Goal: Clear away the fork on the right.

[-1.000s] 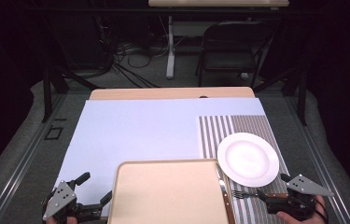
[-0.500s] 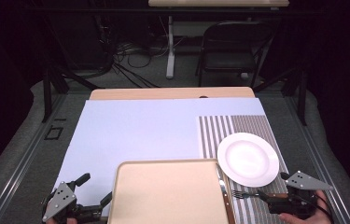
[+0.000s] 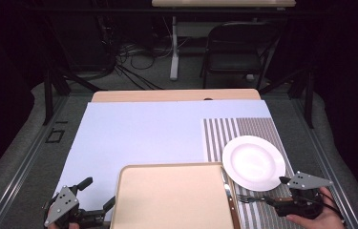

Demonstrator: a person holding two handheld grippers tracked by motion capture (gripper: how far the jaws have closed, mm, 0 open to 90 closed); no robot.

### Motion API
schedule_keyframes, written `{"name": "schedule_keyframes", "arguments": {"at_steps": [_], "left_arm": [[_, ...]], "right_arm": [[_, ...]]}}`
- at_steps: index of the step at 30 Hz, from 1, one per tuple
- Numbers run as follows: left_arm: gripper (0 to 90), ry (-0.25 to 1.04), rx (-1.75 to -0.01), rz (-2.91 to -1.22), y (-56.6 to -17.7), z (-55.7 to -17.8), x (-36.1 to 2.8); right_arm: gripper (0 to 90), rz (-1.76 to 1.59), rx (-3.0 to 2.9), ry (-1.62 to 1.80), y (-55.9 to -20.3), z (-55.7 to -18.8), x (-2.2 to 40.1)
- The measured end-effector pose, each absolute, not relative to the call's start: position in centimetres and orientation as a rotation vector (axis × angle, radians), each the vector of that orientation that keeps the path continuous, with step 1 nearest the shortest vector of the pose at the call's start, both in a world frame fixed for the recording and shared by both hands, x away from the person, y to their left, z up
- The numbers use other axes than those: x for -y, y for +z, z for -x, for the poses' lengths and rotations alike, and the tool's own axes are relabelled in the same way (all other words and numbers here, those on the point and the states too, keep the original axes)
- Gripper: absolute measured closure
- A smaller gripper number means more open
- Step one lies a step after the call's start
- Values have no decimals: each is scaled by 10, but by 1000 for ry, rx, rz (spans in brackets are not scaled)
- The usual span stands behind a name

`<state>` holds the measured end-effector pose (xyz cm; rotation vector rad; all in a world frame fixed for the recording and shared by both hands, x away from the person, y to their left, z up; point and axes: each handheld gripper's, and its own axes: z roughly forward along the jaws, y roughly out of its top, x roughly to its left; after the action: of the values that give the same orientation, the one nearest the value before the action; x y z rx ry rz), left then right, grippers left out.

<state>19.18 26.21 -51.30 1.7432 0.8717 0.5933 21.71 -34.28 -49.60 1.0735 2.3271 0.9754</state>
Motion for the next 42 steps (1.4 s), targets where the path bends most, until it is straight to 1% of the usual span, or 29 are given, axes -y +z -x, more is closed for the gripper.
{"name": "schedule_keyframes", "arguments": {"at_steps": [4,6,7,9,11,13,17,19,26,28,29,36,41,42], "left_arm": [[23,593,-873,-1743,-513,-192,-262],[23,593,-871,-1744,-513,-192,-262],[22,593,-870,-1745,-513,-192,-262],[23,592,-869,-1745,-513,-192,-261],[23,593,-867,-1745,-513,-192,-261],[23,596,-868,-1745,-513,-192,-261],[23,592,-871,-1745,-513,-192,-262],[22,593,-872,-1744,-513,-192,-262],[23,593,-872,-1747,-513,-192,-261],[23,590,-871,-1750,-513,-192,-261],[23,590,-873,-1754,-513,-192,-261],[23,589,-873,-1749,-514,-193,-261],[23,590,-874,-1753,-514,-193,-261],[22,589,-871,-1753,-514,-193,-261]], "right_arm": [[186,-1035,-2387,928,-494,-220,344],[226,-1005,-2408,925,-494,-221,344],[267,-968,-2439,925,-494,-223,344],[278,-962,-2459,919,-494,-224,344],[314,-963,-2515,872,-493,-227,344],[374,-924,-2545,847,-492,-228,345],[407,-922,-2582,813,-492,-232,347],[439,-916,-2584,823,-493,-233,349],[444,-803,-2603,775,-494,-232,353],[446,-822,-2606,760,-494,-231,353],[473,-812,-2600,731,-493,-232,355],[512,-841,-2647,693,-495,-233,357],[516,-830,-2637,751,-502,-233,356],[515,-821,-2691,702,-499,-233,357]]}}
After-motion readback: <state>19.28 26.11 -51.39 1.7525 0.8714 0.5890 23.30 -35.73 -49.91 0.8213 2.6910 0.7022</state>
